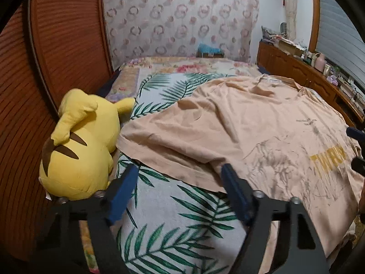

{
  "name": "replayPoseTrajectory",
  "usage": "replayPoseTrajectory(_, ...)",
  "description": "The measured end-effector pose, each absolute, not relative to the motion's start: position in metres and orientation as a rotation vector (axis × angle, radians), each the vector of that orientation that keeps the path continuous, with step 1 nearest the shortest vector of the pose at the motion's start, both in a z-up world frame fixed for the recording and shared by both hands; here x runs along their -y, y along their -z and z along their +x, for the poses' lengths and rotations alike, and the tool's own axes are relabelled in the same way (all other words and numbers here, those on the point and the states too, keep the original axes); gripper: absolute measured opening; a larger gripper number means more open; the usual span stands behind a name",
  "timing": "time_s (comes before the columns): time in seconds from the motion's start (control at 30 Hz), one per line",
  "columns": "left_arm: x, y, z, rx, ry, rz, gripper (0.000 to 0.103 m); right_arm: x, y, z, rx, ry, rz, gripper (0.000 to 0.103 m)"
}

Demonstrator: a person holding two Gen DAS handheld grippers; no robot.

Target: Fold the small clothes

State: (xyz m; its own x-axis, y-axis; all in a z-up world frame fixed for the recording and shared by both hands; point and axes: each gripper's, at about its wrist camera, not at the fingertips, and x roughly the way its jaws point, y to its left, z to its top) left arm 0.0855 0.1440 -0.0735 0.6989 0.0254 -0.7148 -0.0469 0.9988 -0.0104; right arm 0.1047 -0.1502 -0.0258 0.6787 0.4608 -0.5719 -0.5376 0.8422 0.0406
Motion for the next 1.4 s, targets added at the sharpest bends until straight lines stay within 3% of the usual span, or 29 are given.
replayPoseTrajectory(0.03,-0.148,0.075,0.09,-0.81,-0.037,-0.045,0.062,0.148,0.027,0.102,-0.604,-0.564,-0.135,0.103)
replayPoseTrajectory(0.2,-0.16,0.079,0.105,-0.846,-0.051,-0.057,0.054,0.145,0.029,0.097,-0.615,-0.581,-0.138,0.103)
replayPoseTrajectory(0.4,-0.173,0.088,0.122,-0.899,-0.077,-0.068,0.053,0.142,0.036,0.1,-0.637,-0.587,-0.161,0.103)
replayPoseTrajectory(0.5,-0.178,0.091,0.127,-0.912,-0.085,-0.079,0.046,0.139,0.039,0.102,-0.656,-0.589,-0.175,0.103)
replayPoseTrajectory(0.7,-0.18,0.094,0.134,-0.931,-0.088,-0.062,0.044,0.133,0.045,0.104,-0.677,-0.596,-0.19,0.103)
replayPoseTrajectory(0.77,-0.178,0.094,0.134,-0.923,-0.074,-0.044,0.036,0.133,0.047,0.104,-0.678,-0.598,-0.188,0.103)
replayPoseTrajectory(0.83,-0.176,0.093,0.134,-0.924,-0.051,-0.041,0.003,0.134,0.049,0.104,-0.679,-0.602,-0.179,0.103)
replayPoseTrajectory(1.4,-0.107,-0.001,0.125,-0.73,0.13,0.011,0.003,0.161,0.043,0.097,-0.655,-0.575,-0.133,0.103)
